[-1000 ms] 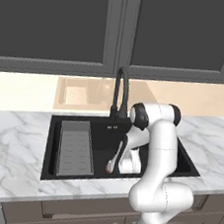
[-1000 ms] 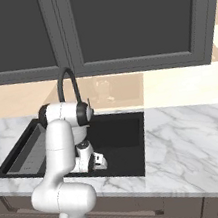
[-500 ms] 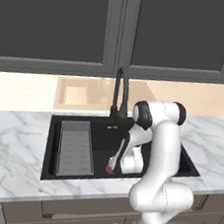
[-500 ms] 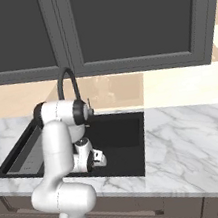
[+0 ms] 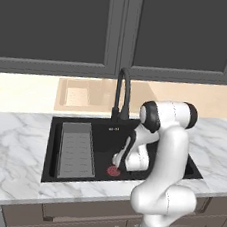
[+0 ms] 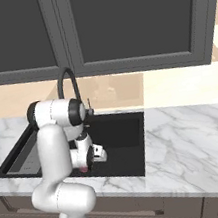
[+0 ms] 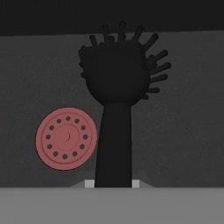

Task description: Pick up the dish brush and dish brush from the sink, and place them back in the cabinet, and close the cabinet doors.

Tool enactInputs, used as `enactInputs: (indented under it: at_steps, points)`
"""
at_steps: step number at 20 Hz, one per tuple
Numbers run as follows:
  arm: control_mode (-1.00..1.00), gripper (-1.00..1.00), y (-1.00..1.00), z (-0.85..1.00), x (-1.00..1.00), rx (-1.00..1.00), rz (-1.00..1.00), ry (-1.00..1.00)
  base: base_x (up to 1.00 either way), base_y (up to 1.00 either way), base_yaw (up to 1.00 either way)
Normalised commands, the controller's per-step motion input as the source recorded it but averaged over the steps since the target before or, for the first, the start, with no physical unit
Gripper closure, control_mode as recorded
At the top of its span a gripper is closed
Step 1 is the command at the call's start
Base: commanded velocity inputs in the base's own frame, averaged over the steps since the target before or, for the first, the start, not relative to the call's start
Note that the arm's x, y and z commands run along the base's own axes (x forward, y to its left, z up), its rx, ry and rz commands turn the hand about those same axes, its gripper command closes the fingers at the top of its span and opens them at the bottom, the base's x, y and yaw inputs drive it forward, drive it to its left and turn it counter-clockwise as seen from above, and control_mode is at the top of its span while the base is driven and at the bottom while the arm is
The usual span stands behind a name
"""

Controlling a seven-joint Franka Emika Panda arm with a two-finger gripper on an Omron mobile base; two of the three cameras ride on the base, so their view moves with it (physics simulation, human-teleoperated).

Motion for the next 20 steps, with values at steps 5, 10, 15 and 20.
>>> enactInputs:
  at_steps: [5,10,15,20]
  points:
    - [-1.0,1.0,-0.17,0.38,0.0,0.0,0.0,0.0,0.0,0.0,0.0]
    - [-1.0,1.0,-0.18,0.41,0.0,0.0,0.0,0.0,0.0,0.0,0.0]
    - [-1.0,1.0,-0.18,0.43,0.0,0.0,0.0,0.0,0.0,0.0,0.0]
    - [-1.0,1.0,-0.22,0.42,0.0,0.0,0.0,0.0,0.0,0.0,0.0]
